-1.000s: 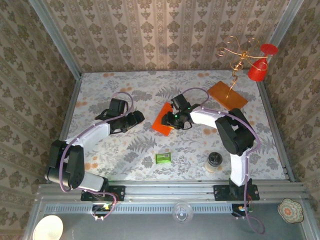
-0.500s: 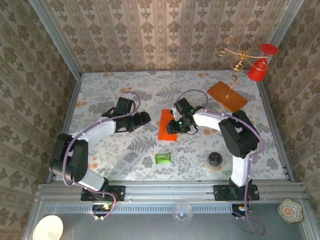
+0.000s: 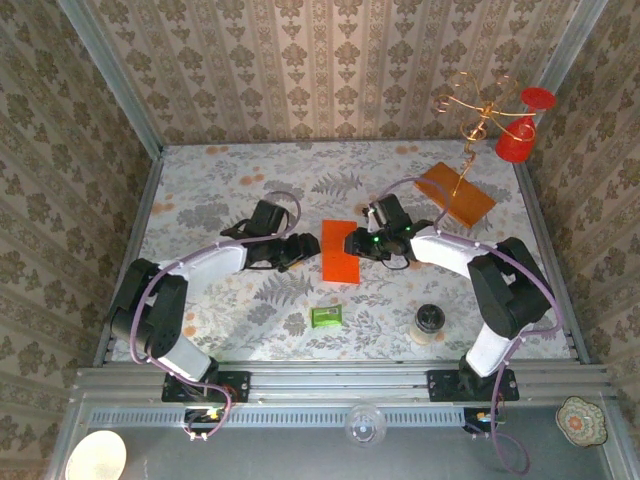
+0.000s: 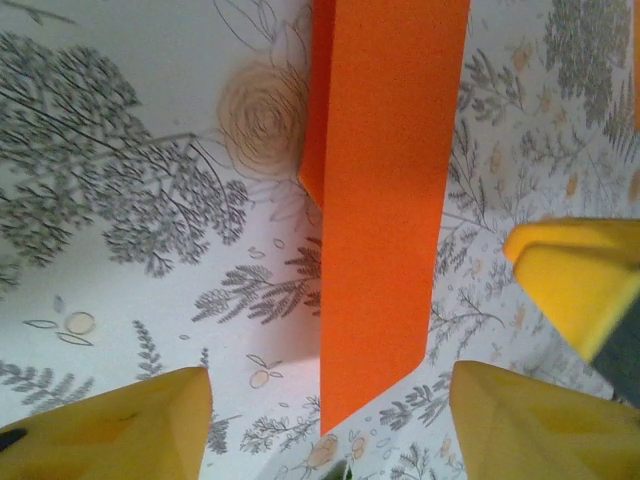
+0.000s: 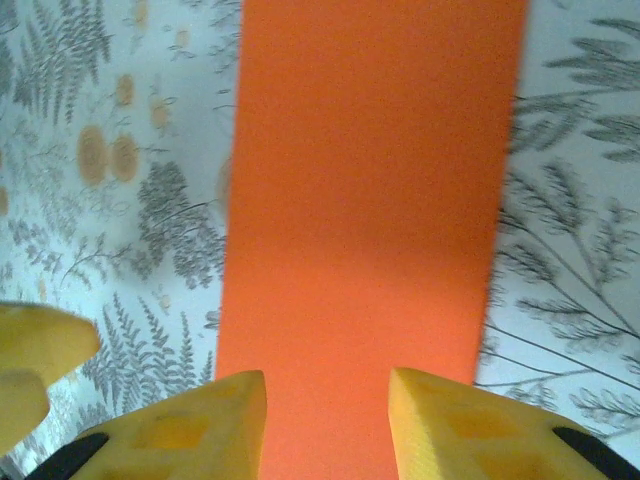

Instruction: Fold a paper plane with a square sheet of paper (pick it up from the middle)

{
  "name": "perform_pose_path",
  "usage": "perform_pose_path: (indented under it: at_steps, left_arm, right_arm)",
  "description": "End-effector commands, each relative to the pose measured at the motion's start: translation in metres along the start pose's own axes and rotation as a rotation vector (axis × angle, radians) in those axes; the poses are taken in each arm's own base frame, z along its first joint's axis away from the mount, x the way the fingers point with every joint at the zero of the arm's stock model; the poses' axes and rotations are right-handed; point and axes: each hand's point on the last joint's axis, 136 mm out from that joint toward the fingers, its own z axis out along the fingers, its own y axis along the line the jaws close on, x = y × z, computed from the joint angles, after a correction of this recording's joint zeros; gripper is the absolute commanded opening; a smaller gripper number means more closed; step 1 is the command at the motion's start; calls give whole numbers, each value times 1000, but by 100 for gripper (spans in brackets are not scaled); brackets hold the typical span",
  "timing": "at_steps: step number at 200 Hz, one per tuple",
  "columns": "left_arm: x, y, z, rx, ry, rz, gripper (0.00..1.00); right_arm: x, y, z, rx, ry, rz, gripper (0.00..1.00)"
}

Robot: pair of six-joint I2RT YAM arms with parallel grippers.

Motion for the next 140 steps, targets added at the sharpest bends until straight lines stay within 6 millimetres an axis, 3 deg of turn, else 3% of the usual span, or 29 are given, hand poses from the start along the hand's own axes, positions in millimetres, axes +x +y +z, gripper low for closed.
perform_pose_path:
  at_steps: [1, 83, 140]
  left_arm:
    - [18, 0, 11, 31, 75, -24, 63]
    - [30, -10, 34, 80, 156, 7, 47]
    - [21, -18, 47, 103, 167, 21, 42]
  right_arm:
    - [-6, -4, 2, -6, -16, 84, 37]
    - [0, -8, 17, -50, 47, 133, 35]
    - [3, -8, 25, -78, 86, 146, 35]
